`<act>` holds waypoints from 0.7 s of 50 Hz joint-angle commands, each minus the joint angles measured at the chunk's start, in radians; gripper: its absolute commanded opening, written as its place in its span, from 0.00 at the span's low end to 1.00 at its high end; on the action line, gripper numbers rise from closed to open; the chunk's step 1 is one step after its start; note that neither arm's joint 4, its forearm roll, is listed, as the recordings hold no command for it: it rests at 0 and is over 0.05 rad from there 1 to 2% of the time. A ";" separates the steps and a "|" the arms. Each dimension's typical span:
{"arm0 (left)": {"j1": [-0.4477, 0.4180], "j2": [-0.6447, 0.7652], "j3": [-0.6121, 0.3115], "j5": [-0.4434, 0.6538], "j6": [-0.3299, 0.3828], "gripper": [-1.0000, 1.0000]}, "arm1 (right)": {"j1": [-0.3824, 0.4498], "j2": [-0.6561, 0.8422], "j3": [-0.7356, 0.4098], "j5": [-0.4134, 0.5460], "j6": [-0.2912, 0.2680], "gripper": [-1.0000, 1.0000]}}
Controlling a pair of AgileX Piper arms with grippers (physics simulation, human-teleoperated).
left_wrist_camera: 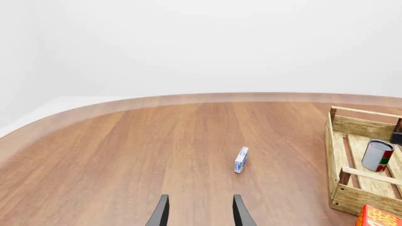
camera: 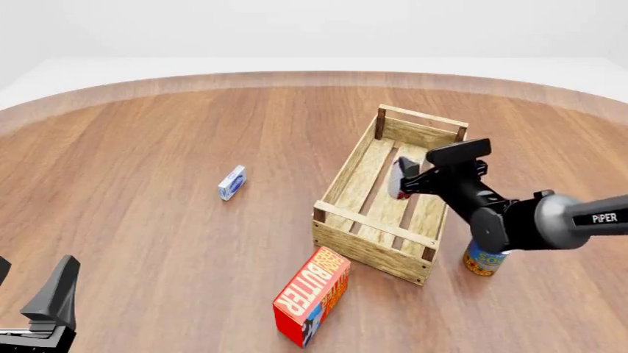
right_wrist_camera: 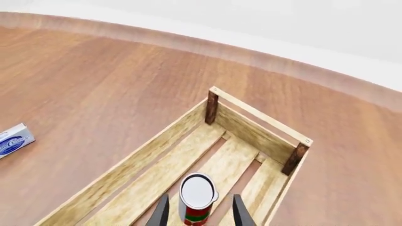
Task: Pick up the tomato sauce, and put it in the wooden tray.
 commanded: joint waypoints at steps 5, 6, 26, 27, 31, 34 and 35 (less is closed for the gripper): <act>0.000 0.000 0.000 0.000 0.000 1.00 | 0.000 -0.133 0.064 0.036 -0.008 1.00; 0.000 0.000 0.000 0.000 0.000 1.00 | -0.001 -0.143 0.068 0.038 -0.011 1.00; 0.000 0.000 0.000 0.000 0.000 1.00 | -0.009 -0.328 0.130 0.117 -0.021 1.00; 0.000 0.000 0.000 0.000 0.000 1.00 | -0.010 -0.343 0.137 0.121 -0.023 1.00; 0.000 0.000 0.000 0.000 0.000 1.00 | -0.013 -0.381 0.153 0.135 -0.024 1.00; 0.000 0.000 0.000 0.000 0.000 1.00 | -0.009 -0.412 0.160 0.155 -0.024 1.00; 0.000 0.000 0.000 0.000 0.000 1.00 | -0.009 -0.419 0.163 0.158 -0.022 1.00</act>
